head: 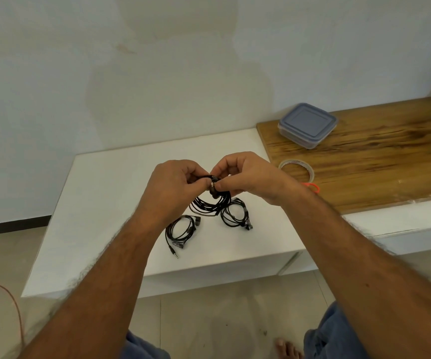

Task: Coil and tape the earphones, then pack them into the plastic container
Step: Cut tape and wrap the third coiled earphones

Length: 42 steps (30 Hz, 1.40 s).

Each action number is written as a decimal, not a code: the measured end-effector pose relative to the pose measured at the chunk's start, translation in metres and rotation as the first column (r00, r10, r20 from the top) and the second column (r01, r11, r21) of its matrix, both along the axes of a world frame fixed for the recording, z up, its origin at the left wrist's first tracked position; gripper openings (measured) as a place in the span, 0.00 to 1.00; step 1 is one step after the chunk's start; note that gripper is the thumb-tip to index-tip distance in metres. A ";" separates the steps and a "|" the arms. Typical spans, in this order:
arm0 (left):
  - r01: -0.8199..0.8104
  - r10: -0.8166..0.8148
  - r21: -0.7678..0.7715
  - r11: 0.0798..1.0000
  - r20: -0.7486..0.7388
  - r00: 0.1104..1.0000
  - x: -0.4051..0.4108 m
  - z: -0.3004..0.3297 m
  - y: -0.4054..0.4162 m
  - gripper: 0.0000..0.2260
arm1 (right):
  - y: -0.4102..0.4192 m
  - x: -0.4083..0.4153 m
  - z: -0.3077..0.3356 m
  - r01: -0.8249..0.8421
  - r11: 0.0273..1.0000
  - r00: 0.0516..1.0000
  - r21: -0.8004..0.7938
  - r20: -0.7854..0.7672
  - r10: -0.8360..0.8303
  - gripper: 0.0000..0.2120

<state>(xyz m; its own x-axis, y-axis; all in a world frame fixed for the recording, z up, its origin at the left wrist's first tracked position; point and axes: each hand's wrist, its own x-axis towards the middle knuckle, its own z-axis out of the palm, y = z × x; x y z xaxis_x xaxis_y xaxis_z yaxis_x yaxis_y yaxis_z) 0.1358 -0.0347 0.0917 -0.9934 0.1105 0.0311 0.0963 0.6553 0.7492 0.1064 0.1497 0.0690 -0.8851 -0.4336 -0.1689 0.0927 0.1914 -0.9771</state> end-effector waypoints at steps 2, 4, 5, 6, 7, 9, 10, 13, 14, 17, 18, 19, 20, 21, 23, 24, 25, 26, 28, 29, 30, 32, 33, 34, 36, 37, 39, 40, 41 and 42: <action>0.005 -0.005 0.009 1.000 0.003 1.000 0.000 0.001 0.000 0.03 | 0.001 0.000 0.000 -0.009 1.000 0.999 -0.026 0.033 0.010 0.08; 0.011 -0.011 -0.001 1.000 -0.004 1.000 0.001 0.001 0.000 0.04 | 0.002 0.000 0.000 -0.010 0.998 0.997 -0.064 0.070 0.014 0.08; 0.008 -0.008 -0.004 1.000 -0.007 1.000 0.001 0.001 0.000 0.04 | 0.002 0.000 0.000 -0.007 0.997 0.996 -0.080 0.083 0.014 0.08; 0.003 -0.003 -0.004 1.000 -0.008 1.000 0.001 0.000 0.000 0.04 | 0.002 0.000 0.000 -0.004 0.996 0.996 -0.091 0.090 0.012 0.08; -0.004 0.004 -0.008 1.000 -0.010 1.000 0.001 0.000 0.000 0.03 | 0.002 0.001 -0.001 0.000 0.995 0.996 -0.096 0.093 0.009 0.08; -0.012 0.012 -0.033 0.999 -0.022 1.000 0.001 0.000 0.002 0.03 | 0.000 0.000 -0.002 0.013 0.995 0.995 -0.101 0.095 -0.004 0.08; -0.015 0.014 -0.054 0.998 -0.031 0.999 0.001 0.000 0.003 0.03 | 0.000 0.000 -0.002 0.022 0.995 0.995 -0.100 0.096 -0.012 0.08; -0.012 0.005 -0.139 0.990 -0.052 0.999 0.002 0.000 0.005 0.03 | -0.002 0.001 -0.002 0.033 0.996 0.996 -0.078 0.085 -0.026 0.09; -0.009 0.001 -0.155 0.988 -0.051 0.999 0.001 0.000 0.005 0.03 | -0.002 0.001 -0.002 0.033 0.997 0.996 -0.069 0.080 -0.027 0.09; -0.002 -0.002 -0.142 0.990 -0.024 1.000 0.000 -0.001 0.005 0.03 | -0.003 0.002 -0.001 0.031 0.999 0.998 -0.032 0.060 -0.029 0.09; -0.001 0.000 -0.123 0.992 -0.010 1.000 0.000 -0.001 0.004 0.04 | -0.003 0.002 -0.001 0.029 0.999 0.998 -0.017 0.052 -0.028 0.09; -0.002 0.003 -0.098 0.995 0.006 1.000 0.000 -0.001 0.004 0.04 | -0.003 0.002 -0.001 0.027 1.000 0.999 -0.005 0.044 -0.027 0.09; -0.006 0.007 -0.068 0.998 0.022 1.000 0.000 -0.001 0.004 0.04 | -0.002 0.002 -0.002 0.026 1.000 0.999 0.005 0.036 -0.026 0.09; -0.009 0.010 -0.036 0.999 0.039 0.999 0.000 -0.001 0.004 0.04 | -0.002 0.001 -0.002 0.022 1.000 0.999 0.016 0.025 -0.023 0.09; -0.009 0.007 0.028 1.000 0.078 0.997 0.001 0.000 0.002 0.04 | -0.002 0.001 -0.001 0.013 0.999 1.000 0.051 -0.015 -0.012 0.09; -0.008 0.003 0.056 0.998 0.098 0.995 0.001 0.000 0.002 0.04 | -0.002 0.002 0.000 0.010 0.998 0.999 0.069 -0.038 -0.007 0.09; -0.009 0.000 0.079 0.997 0.116 0.993 0.000 0.000 0.001 0.04 | -0.003 0.003 0.000 0.009 0.997 0.998 0.082 -0.060 -0.004 0.09; -0.011 -0.002 0.099 0.995 0.131 0.991 0.000 0.000 0.000 0.04 | -0.004 0.004 0.001 0.008 0.995 0.997 0.095 -0.081 0.000 0.10; -0.023 0.000 0.134 0.991 0.163 0.987 -0.001 -0.001 -0.002 0.04 | -0.006 0.006 0.002 0.006 0.988 0.990 0.153 -0.142 0.016 0.11; -0.035 0.006 0.157 0.987 0.181 0.983 -0.001 -0.001 -0.002 0.03 | -0.007 0.007 0.003 0.011 0.981 0.984 0.193 -0.179 0.024 0.11; -0.052 0.014 0.185 0.981 0.201 0.980 -0.001 -0.002 -0.002 0.03 | -0.009 0.008 0.003 0.025 0.973 0.976 0.232 -0.215 0.026 0.11; -0.103 0.043 0.242 0.965 0.241 0.970 -0.002 -0.003 -0.002 0.03 | -0.011 0.010 0.002 0.064 0.957 0.959 0.282 -0.282 0.018 0.12; -0.132 0.061 0.263 0.956 0.260 0.964 -0.002 -0.003 -0.002 0.03 | -0.012 0.011 0.003 0.082 0.950 0.949 0.301 -0.315 0.018 0.12; -0.157 0.079 0.276 0.948 0.276 0.958 -0.002 -0.004 -0.002 0.03 | -0.013 0.012 0.003 0.094 0.942 0.936 0.323 -0.350 0.026 0.11; -0.199 0.106 0.295 0.934 0.302 0.947 -0.002 -0.006 -0.002 0.03 | -0.014 0.013 0.002 0.106 0.918 0.904 0.381 -0.421 0.071 0.09; -0.219 0.118 0.310 0.925 0.315 0.942 -0.003 -0.007 -0.002 0.03 | -0.015 0.013 0.002 0.113 0.902 0.885 0.416 -0.455 0.100 0.09; -0.256 0.135 0.342 0.904 0.340 0.931 -0.003 -0.007 -0.003 0.03 | -0.018 0.013 0.000 0.144 0.862 0.843 0.486 -0.517 0.151 0.08; -0.265 0.137 0.351 0.898 0.348 0.927 -0.003 -0.008 -0.003 0.03 | -0.019 0.013 -0.001 0.167 0.843 0.818 0.512 -0.549 0.172 0.08; -0.270 0.138 0.357 0.894 0.354 0.925 -0.003 -0.007 -0.003 0.02 | -0.021 0.013 -0.003 0.192 0.828 0.792 0.527 -0.581 0.187 0.08; -0.276 0.140 0.361 0.891 0.360 0.923 -0.003 -0.007 -0.002 0.02 | -0.023 0.012 -0.004 0.216 0.818 0.768 0.534 -0.610 0.195 0.07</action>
